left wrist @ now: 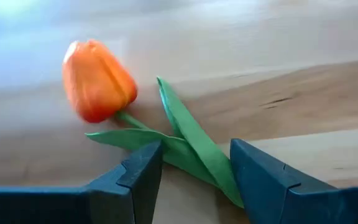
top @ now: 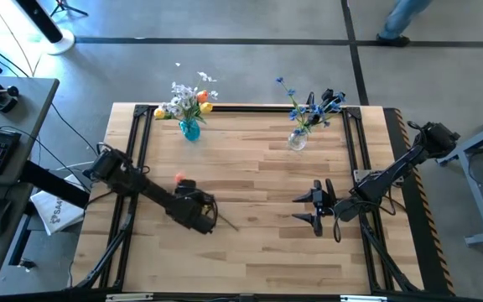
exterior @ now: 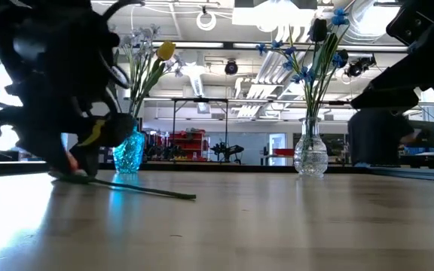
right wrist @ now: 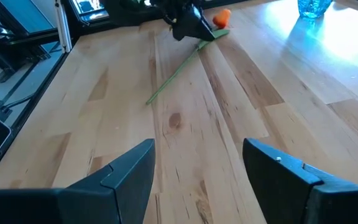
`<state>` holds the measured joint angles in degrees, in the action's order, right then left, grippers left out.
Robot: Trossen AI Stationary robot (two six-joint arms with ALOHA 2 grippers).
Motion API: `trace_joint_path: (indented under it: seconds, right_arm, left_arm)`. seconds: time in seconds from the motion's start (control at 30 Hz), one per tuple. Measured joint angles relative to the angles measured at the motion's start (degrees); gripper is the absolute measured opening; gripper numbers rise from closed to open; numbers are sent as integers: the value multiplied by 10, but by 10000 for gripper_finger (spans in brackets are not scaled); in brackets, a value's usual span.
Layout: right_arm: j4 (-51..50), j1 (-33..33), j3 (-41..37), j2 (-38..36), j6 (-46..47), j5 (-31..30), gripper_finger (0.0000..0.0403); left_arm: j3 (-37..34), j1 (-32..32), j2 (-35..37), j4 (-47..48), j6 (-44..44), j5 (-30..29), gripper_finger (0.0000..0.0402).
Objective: Sort flowers into vase by color
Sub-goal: Put the orange flower into the blue vase
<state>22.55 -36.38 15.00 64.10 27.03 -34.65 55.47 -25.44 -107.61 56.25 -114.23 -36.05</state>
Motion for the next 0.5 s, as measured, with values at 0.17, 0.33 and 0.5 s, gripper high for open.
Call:
trace_joint_path:
  seconds: [0.17,0.33,0.5]
  right_arm:
    - [0,0,0,0,1,-11,240]
    - [0,0,0,0,12,-12,240]
    - [0,0,0,0,15,-12,240]
  left_arm:
    - [0,36,0,-78,215,-76,176]
    - [0,74,31,-145,320,-102,176]
    - [1,82,80,-132,254,-54,176]
